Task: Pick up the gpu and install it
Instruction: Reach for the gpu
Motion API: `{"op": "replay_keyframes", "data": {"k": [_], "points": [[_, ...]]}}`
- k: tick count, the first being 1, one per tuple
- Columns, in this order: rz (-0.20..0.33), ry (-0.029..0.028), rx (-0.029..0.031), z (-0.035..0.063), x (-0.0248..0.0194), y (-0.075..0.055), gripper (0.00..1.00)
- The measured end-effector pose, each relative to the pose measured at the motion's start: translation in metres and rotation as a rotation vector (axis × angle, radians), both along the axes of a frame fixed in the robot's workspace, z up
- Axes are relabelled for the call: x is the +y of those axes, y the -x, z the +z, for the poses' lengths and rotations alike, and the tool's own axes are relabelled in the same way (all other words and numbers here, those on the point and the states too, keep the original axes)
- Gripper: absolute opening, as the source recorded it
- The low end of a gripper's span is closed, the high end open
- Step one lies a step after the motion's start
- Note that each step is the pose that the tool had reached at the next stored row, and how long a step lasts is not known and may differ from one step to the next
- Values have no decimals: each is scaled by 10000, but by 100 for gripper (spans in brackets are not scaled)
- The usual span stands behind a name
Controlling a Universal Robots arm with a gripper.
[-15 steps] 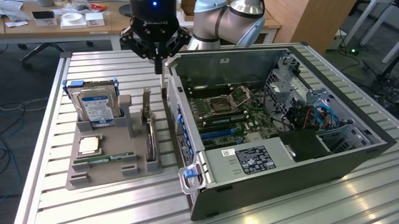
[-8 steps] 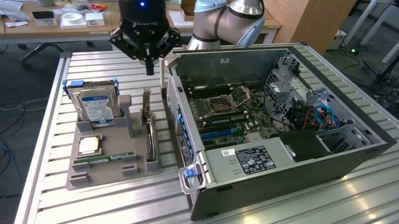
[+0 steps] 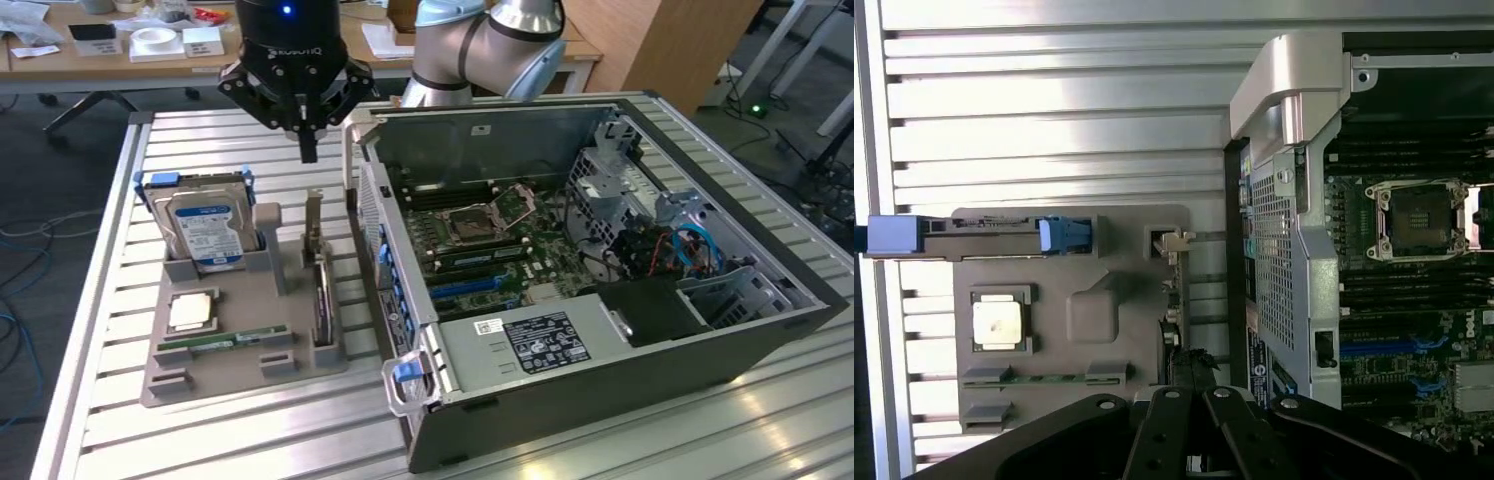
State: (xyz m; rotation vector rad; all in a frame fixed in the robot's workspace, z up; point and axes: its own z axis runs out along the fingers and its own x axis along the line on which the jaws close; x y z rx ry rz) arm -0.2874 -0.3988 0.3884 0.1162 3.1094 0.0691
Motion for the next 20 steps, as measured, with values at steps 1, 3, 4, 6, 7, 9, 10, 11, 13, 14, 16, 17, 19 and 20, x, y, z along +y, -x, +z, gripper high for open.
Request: {"op": "replay_keyframes", "data": {"k": [1, 3, 4, 6, 7, 9, 10, 11, 13, 14, 16, 17, 19, 20], "points": [[1, 0, 0, 0, 0, 0, 11], [0, 0, 0, 0, 0, 1, 11], [-1, 0, 0, 0, 0, 1, 11], [-1, 1, 1, 0, 0, 1, 11], [-2, 0, 0, 0, -1, 2, 11], [0, 0, 1, 1, -19, 2, 11], [-1, 0, 1, 0, -34, 2, 11], [-1, 1, 1, 0, -57, 2, 11], [-1, 0, 0, 0, -105, 2, 11], [-1, 0, 0, 0, -132, 2, 11], [-1, 1, 1, 0, -188, 2, 11], [-1, 0, 0, 0, -215, 2, 11], [0, 0, 0, 0, -267, 4, 11], [-1, 0, 0, 0, -290, 5, 11]]}}
